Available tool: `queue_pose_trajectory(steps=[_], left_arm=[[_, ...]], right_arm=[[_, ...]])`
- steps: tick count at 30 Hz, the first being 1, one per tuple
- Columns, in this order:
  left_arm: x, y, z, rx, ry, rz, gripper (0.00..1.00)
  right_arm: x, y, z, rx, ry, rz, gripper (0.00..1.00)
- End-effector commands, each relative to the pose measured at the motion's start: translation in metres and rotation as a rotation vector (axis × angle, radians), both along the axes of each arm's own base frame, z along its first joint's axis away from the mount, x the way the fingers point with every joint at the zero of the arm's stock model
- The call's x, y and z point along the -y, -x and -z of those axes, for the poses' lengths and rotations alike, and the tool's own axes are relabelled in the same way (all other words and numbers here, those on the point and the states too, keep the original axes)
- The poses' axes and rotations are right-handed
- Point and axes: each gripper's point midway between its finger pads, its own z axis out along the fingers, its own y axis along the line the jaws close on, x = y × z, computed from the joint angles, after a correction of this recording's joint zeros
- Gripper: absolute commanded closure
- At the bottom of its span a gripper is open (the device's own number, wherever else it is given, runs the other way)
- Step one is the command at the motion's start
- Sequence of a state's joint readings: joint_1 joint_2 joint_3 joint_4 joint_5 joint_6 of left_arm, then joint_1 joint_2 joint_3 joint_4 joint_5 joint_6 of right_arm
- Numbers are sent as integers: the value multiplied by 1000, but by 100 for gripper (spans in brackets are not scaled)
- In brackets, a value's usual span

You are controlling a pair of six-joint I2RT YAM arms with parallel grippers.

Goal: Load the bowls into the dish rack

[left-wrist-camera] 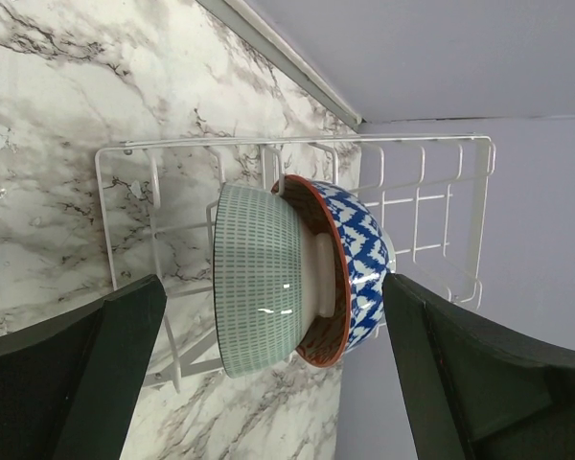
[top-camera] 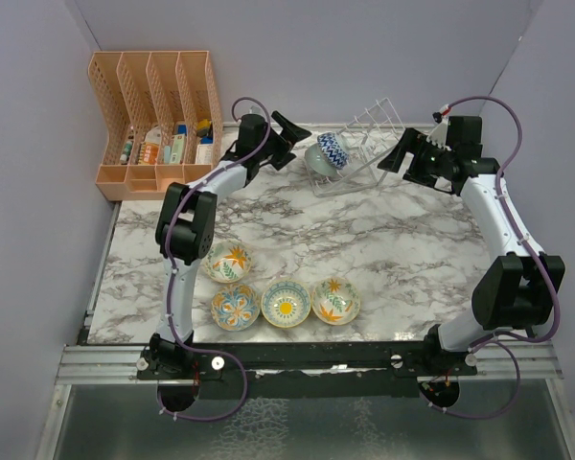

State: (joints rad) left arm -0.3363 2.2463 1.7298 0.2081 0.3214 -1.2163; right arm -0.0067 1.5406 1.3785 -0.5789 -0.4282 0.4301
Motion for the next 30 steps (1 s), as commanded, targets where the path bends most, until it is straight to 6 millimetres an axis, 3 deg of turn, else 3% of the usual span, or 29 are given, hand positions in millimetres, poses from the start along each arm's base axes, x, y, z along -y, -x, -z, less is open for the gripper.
queue_pose_trajectory(steps=[1, 11, 30], left_arm=[[8, -3, -21, 64, 22, 5, 1], [26, -5, -18, 64, 70, 32, 1], [36, 2, 2, 31, 66, 56, 1]], right_arm=[[1, -1, -14, 49, 2, -1, 11], [3, -1, -12, 46, 10, 8, 11], [5, -1, -11, 45, 17, 14, 11]])
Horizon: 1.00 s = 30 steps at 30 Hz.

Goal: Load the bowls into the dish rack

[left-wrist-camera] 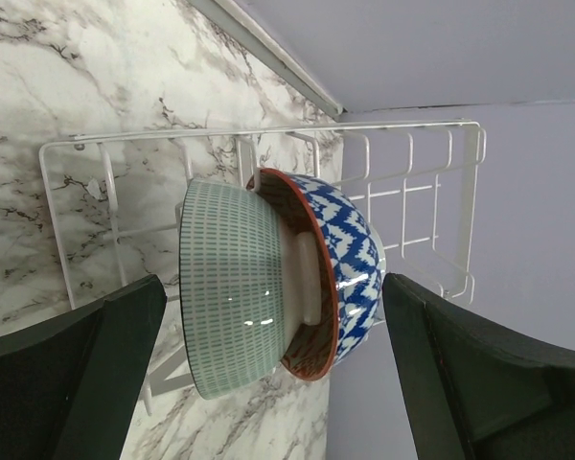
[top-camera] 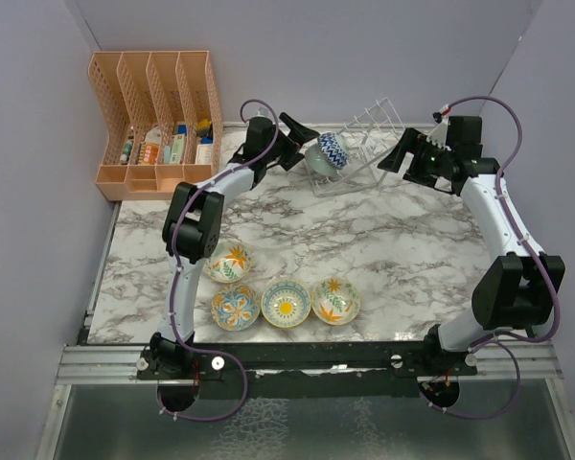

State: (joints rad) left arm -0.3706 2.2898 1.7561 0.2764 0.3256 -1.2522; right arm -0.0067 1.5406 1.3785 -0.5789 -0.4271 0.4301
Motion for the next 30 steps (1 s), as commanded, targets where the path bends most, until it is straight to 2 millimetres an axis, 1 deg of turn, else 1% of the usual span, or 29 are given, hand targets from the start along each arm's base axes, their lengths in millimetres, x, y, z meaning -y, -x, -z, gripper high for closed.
queue_pose_trajectory(steps=[1, 6, 11, 15, 20, 30], left_arm=[[13, 2, 2, 8, 22, 31, 1], [19, 0, -7, 18, 37, 45, 1], [25, -4, -25, 39, 50, 61, 1], [31, -5, -34, 51, 56, 71, 1], [36, -3, -30, 42, 57, 84, 1], [36, 6, -13, 16, 50, 86, 1]], right_arm=[[5, -1, -11, 45, 17, 13, 11], [4, -2, -12, 50, 16, 12, 11], [4, -2, -12, 50, 14, 12, 11], [4, -3, -13, 52, 10, 10, 11], [4, -2, -13, 52, 11, 9, 11], [2, 0, -14, 50, 7, 3, 11]])
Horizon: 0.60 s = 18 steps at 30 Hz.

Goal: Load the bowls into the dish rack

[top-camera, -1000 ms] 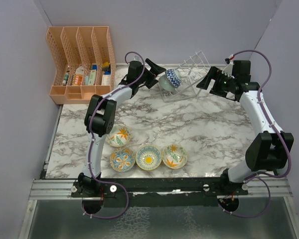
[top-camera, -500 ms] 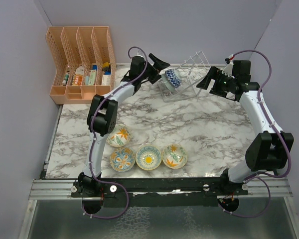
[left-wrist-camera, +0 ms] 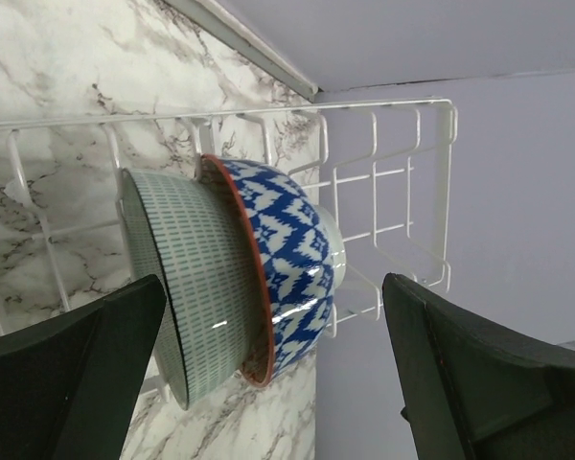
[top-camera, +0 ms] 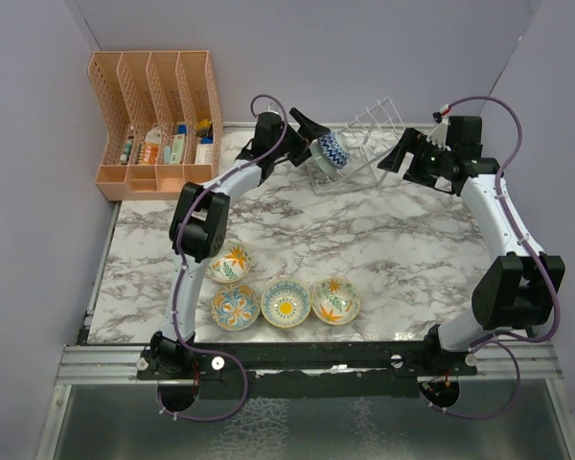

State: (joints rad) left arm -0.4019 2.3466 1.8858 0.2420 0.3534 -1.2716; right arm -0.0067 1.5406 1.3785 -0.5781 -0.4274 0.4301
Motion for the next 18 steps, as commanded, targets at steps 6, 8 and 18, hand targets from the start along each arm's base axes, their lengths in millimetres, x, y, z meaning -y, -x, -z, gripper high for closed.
queue_pose_trajectory(steps=[6, 8, 18], left_arm=[[6, 14, 16, -25, -6, 32, 1], [6, 15, 19, -29, -9, 34, 1], [5, 17, -11, 45, 15, 49, 1]], right_arm=[[1, 2, -14, 52, 3, -5, 11], [1, 3, -14, 51, 3, -4, 11], [1, 7, -15, 56, -1, -3, 11]])
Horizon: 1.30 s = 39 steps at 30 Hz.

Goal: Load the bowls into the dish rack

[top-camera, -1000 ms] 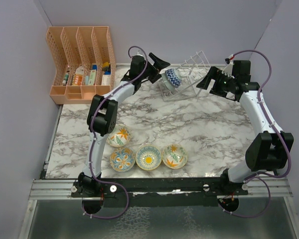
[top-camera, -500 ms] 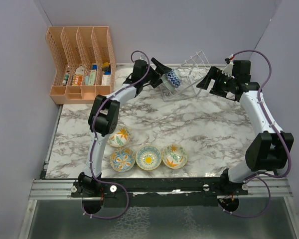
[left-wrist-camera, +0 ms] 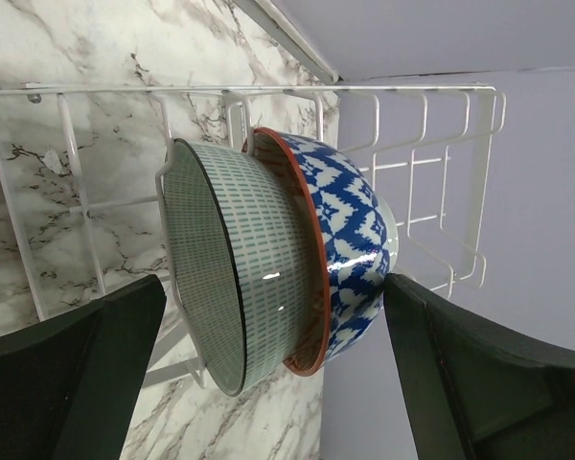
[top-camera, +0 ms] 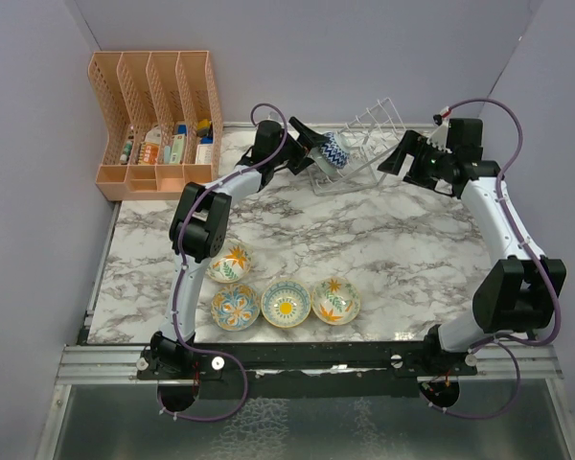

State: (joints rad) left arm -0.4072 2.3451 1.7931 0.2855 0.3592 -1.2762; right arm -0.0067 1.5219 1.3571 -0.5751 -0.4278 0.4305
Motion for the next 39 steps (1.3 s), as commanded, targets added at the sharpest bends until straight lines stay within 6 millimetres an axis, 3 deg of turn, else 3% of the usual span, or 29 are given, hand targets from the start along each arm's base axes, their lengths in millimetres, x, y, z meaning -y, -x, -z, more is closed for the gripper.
queue_pose_trajectory(steps=[1, 8, 15, 19, 28, 39], left_arm=[[6, 5, -46, 100, 35, 43, 1], [7, 4, -61, 144, 56, 62, 1], [10, 4, -94, 230, 99, 87, 1], [10, 6, -101, 234, 85, 106, 1], [-14, 19, -75, 167, 23, 95, 1], [-15, 23, -51, 121, -4, 106, 1]], right_arm=[[1, 2, -16, 56, -1, -3, 11], [0, 6, -18, 61, -3, -3, 11], [-1, 6, -20, 67, -9, -12, 11], [-1, 5, -23, 72, -11, -10, 11], [-2, 6, -25, 77, -14, -14, 10], [-3, 7, -25, 74, -17, -25, 10]])
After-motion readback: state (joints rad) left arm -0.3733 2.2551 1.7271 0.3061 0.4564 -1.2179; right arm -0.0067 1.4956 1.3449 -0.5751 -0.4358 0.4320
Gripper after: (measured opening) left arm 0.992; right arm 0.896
